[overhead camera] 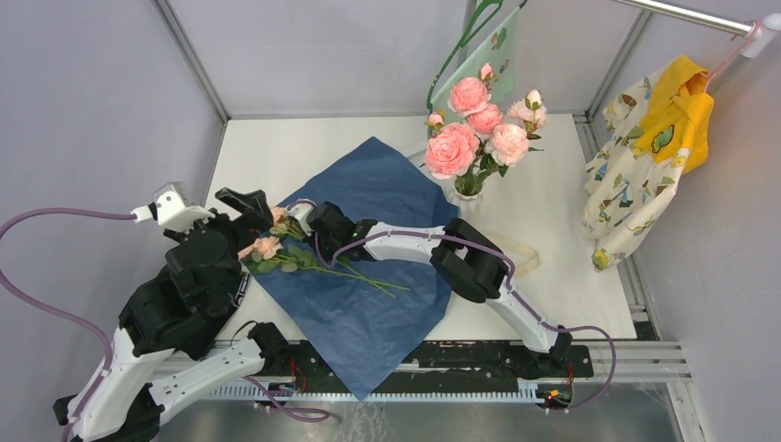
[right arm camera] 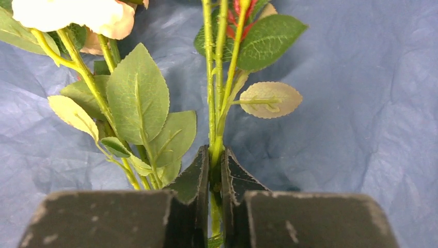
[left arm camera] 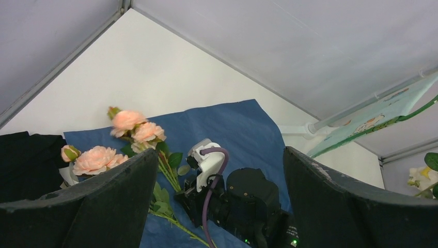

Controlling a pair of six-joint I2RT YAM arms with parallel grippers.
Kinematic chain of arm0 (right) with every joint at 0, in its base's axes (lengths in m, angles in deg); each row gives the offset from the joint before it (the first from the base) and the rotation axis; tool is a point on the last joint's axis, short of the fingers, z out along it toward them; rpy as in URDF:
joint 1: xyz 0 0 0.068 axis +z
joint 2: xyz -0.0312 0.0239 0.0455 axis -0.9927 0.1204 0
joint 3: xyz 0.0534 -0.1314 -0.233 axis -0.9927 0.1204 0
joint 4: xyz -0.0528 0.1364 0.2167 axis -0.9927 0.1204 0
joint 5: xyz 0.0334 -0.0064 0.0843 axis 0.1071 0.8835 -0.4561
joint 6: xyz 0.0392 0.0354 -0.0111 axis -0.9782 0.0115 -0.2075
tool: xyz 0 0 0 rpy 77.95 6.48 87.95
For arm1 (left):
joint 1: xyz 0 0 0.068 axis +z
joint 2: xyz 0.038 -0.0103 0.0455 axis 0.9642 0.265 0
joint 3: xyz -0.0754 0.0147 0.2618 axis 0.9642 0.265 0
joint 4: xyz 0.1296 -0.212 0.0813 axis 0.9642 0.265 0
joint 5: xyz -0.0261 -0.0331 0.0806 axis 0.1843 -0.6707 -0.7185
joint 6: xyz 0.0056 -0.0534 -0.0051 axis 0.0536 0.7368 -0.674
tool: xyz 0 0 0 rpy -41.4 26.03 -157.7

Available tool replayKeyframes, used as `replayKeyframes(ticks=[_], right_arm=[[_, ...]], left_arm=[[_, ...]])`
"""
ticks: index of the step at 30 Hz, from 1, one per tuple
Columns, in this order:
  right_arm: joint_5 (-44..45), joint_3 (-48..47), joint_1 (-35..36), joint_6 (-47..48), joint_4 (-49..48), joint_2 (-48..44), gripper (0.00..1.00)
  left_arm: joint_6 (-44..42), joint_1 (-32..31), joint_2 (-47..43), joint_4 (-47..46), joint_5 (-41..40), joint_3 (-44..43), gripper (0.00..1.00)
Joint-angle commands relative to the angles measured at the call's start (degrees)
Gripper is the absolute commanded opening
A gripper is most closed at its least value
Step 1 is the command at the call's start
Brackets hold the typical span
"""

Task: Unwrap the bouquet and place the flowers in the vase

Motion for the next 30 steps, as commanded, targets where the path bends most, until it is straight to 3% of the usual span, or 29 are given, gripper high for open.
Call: replayKeyframes(ticks=[1, 3, 8, 15, 24, 30], right_arm=[[-0.28, -0.56, 0.33, -0.43, -1.91, -0.3, 0.05], [0.56, 0.98, 0.32, -0.11, -2.71, -1.97, 0.0], [3.2, 5.51, 0.29, 0.77, -3.92, -8.71, 0.0], [6.11, 20.03, -0.81, 0.5, -10.96, -26.22, 0.0], [16.93, 36.6, -1.29, 1.39, -14.64, -49.35, 0.0], [17.25, 44.0, -1.19, 3.47, -17.35, -64.63, 0.0]], left_arm=[[0.8, -0.1, 0.27, -2.94, -0.21, 0.43, 0.95], [0.88, -0.11, 0.5, -2.94, -0.13, 0.53, 0.95], [0.73, -0.08, 1.22, -3.22, 0.34, 0.62, 0.95], [0.71, -0.09, 0.42, -3.6, 0.0, 0.88, 0.95], [0.8, -0.09, 0.54, -4.02, 0.39, 1.14, 0.95], [0.72, -0.1, 1.11, -5.04, 0.93, 1.4, 0.95]])
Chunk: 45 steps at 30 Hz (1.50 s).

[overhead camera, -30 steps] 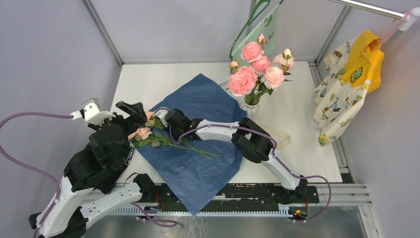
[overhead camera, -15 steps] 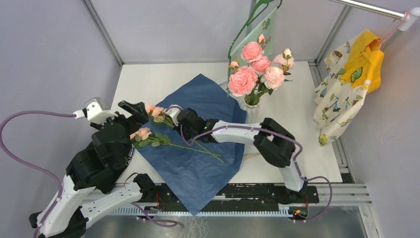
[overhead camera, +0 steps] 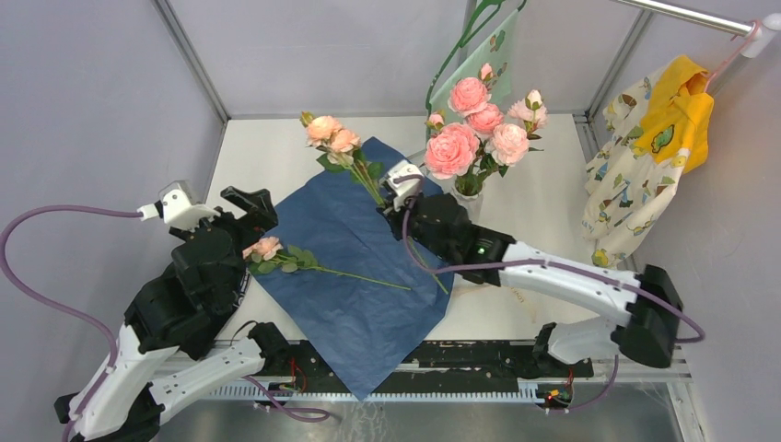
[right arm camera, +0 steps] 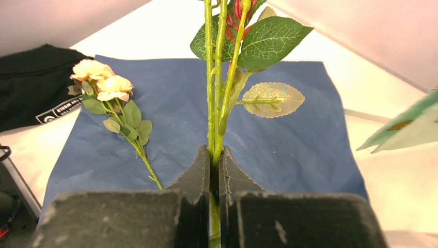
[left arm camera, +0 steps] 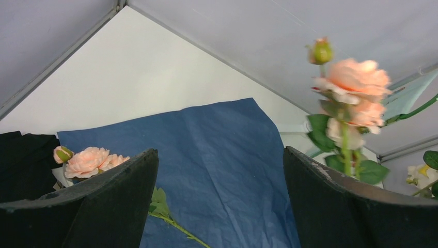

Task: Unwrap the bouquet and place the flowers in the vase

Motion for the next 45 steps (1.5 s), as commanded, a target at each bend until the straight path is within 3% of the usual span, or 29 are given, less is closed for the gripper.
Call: replayKeyframes(ticks=[1, 10, 16, 21, 34, 45], right_arm=[[0.53, 3.97, 0.04, 2.94, -5.57, -11.02, 0.0], [-2.49, 10.79, 0.09, 9.64, -10.42, -29.73, 0.0], [4.55, 15.92, 0.09, 16.9, -17.88, -38.39, 0.0], [10.62, 22.6, 0.1, 24.03, -31.31, -42.27, 0.0], [15.56, 18.39, -0.29, 41.55, -54.17, -29.3, 0.01], [11.89, 10.34, -5.55, 42.83, -60.46, -18.71, 0.0]], left_arm=[[0.63, -0.11, 0.84, -3.58, 0.68, 0.27, 0.95], [0.23, -0.13, 3.45, -5.42, 1.95, 0.27, 0.95], [-0.16, -0.1, 4.89, -6.56, 3.03, 0.36, 0.95], [-0.58, -0.11, 5.14, -7.51, 3.18, 1.03, 0.95], [-0.88, -0.11, 5.24, -7.86, 3.11, 1.94, 0.95], [-1.29, -0.12, 5.56, -8.5, 2.95, 2.63, 0.95]])
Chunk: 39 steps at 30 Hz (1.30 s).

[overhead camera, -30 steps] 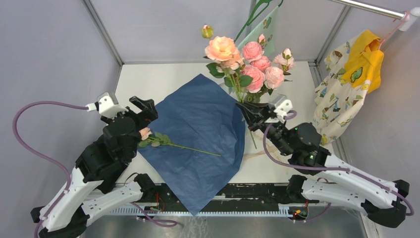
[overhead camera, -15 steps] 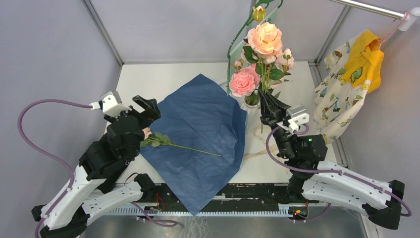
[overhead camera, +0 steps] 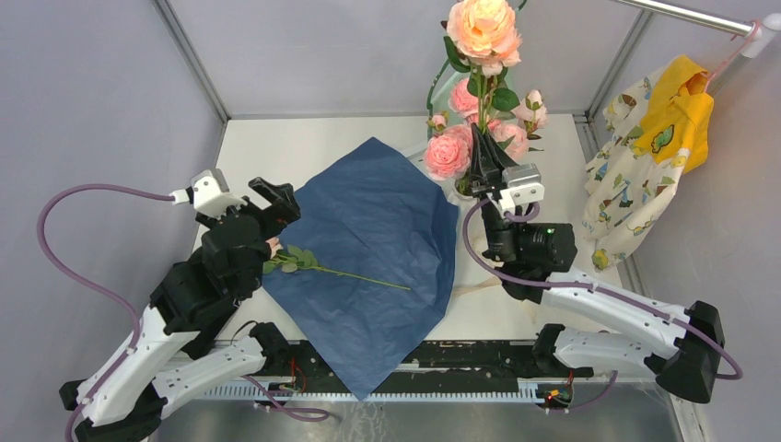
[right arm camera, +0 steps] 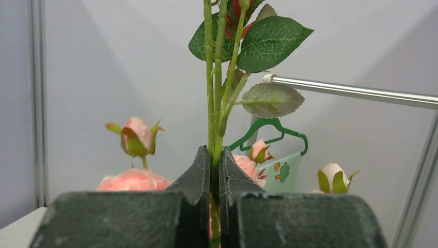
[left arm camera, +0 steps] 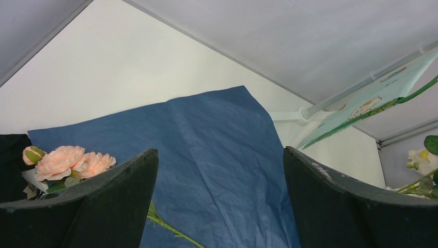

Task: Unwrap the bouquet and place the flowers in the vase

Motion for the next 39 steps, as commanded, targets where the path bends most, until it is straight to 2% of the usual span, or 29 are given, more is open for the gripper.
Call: replayKeyframes(ticks=[1, 15, 24, 39], right_arm=[[-2.33, -5.03, -2.85, 0.39, -5.86, 2.49, 0.01], [-5.76, -7.21, -11.01, -7.89, -7.74, 8.91, 0.0], [-6.42, 1.11, -14.08, -14.65, -9.98, 8.04, 0.0], [-4.66, 17.37, -15.67, -24.68, -8.47, 2.79, 0.0]], left_arm=[[-1.23, -0.09, 0.63, -2.96, -0.04, 0.3, 0.95], [-1.8, -0.09, 1.59, -3.66, -0.7, 0.66, 0.95], [-2.19, -0.11, 3.02, -4.6, -0.5, 0.48, 0.95], [-1.58, -0.14, 5.57, -6.29, 1.95, 1.52, 0.96]])
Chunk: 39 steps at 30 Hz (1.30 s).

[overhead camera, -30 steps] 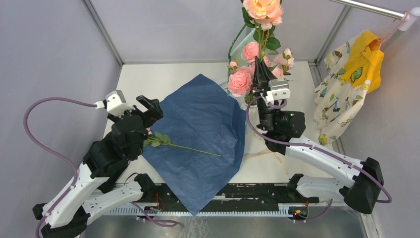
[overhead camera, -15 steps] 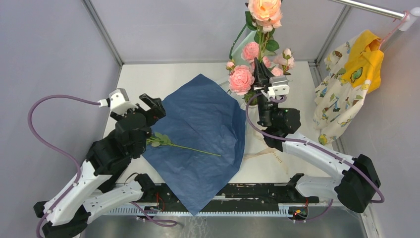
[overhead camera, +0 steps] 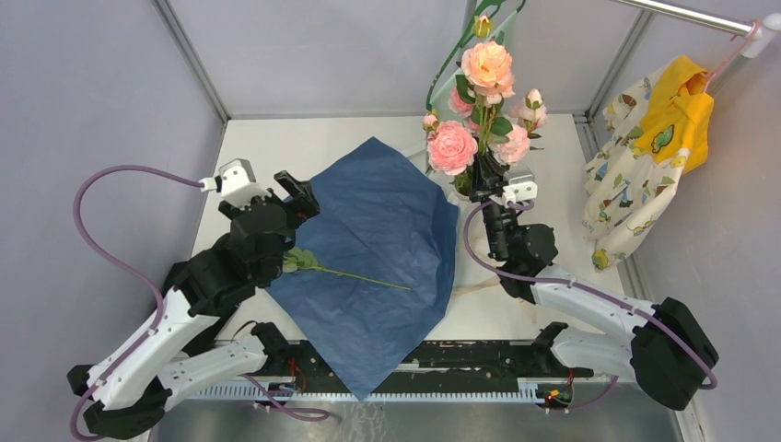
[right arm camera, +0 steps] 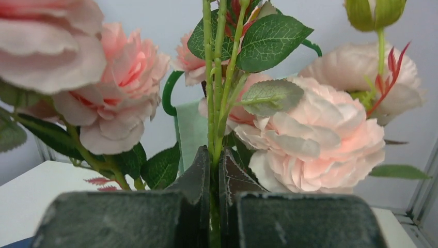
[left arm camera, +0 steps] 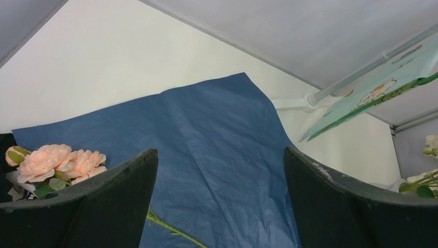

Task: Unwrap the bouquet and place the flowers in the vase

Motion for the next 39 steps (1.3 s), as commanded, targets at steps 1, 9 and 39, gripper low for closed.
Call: replayKeyframes(ticks=[1, 9, 39], right_arm=[[0.79, 2.68, -0.45, -4.49, -1.45, -1.97, 0.0], [0.61, 6.38, -0.52, -8.52, 1.66, -1.99, 0.09], [-2.75, 8.91, -0.52, -17.75, 19.4, -22.81, 0.98]], left_arm=[[-1.38, -0.13, 0.28, -3.18, 0.54, 0.55, 0.96], [-0.94, -0.12, 0.41, -3.59, 0.81, 1.17, 0.96], [-1.05, -0.12, 4.93, -7.35, 3.48, 2.25, 0.98]])
